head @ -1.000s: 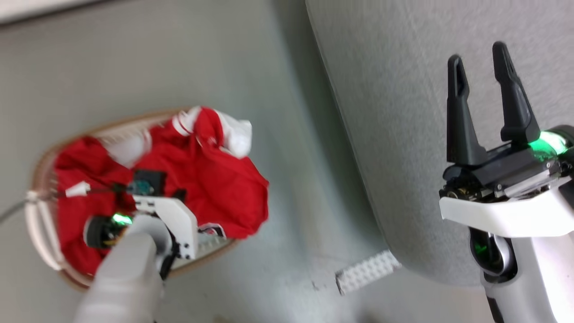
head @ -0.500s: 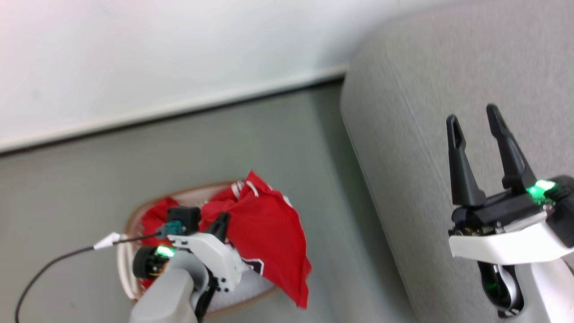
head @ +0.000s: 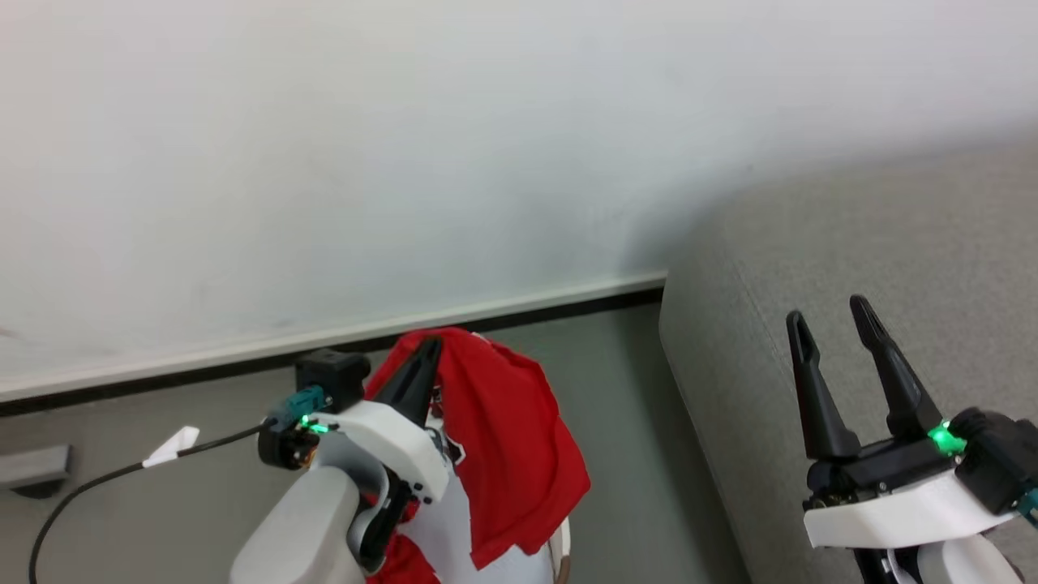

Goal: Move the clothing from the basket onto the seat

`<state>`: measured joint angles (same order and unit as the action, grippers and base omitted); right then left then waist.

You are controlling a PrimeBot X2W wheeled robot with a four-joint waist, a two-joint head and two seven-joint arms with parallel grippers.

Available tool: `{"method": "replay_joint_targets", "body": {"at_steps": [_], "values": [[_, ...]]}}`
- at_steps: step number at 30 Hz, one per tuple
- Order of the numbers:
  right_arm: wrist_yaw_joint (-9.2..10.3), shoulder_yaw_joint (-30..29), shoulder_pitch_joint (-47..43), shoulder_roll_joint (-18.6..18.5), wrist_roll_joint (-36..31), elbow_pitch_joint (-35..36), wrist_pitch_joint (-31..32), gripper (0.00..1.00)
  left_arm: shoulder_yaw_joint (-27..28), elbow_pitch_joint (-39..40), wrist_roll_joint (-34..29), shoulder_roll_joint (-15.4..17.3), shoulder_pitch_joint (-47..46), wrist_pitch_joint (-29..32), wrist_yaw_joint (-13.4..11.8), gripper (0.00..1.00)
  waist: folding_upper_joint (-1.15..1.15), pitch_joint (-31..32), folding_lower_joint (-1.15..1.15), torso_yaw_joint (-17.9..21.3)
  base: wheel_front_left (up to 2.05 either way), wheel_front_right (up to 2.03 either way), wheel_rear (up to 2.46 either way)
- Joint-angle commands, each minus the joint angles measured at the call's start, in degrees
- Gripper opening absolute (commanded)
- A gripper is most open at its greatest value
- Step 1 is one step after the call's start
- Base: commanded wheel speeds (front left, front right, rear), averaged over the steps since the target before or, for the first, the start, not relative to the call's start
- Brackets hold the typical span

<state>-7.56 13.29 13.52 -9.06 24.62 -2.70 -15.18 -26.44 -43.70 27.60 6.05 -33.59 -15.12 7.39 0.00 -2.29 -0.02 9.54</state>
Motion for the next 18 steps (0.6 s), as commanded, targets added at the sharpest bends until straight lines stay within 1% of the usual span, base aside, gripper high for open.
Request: {"method": "replay_joint_targets", "body": {"at_steps": [1, 7, 12, 18], "values": [[0.14, 0.07, -1.03, -0.34, 0.37, -0.01, 0.06, 1.0, 0.44, 1.57, -0.96, 0.38, 0.87, -0.03, 0.13, 0.0, 0.0, 1.88, 0.02, -1.34, 0.0, 0.0, 0.0], [0.14, 1.06, -3.01, -0.35, 0.5, -0.44, 0.06, 1.0, 1.73, 10.45, -2.14, 0.42, 1.22, -0.04, 0.08, 0.0, 0.0, 3.83, 0.02, -2.6, 0.0, 0.0, 0.0], [0.14, 2.7, -3.59, -0.44, 0.76, -0.79, 0.06, 1.0, 2.19, 17.63, -3.6, 0.83, 1.38, -0.04, -0.8, 0.0, 0.0, 4.75, 0.02, -3.06, 0.0, 0.0, 0.0], [0.14, 5.0, -4.14, -0.92, 1.61, -1.22, 0.05, 1.0, 2.13, 23.02, -3.4, 1.37, 2.27, 0.93, -1.78, 0.0, 0.0, 5.33, 0.02, -3.21, 0.0, 0.0, 0.0]]}}
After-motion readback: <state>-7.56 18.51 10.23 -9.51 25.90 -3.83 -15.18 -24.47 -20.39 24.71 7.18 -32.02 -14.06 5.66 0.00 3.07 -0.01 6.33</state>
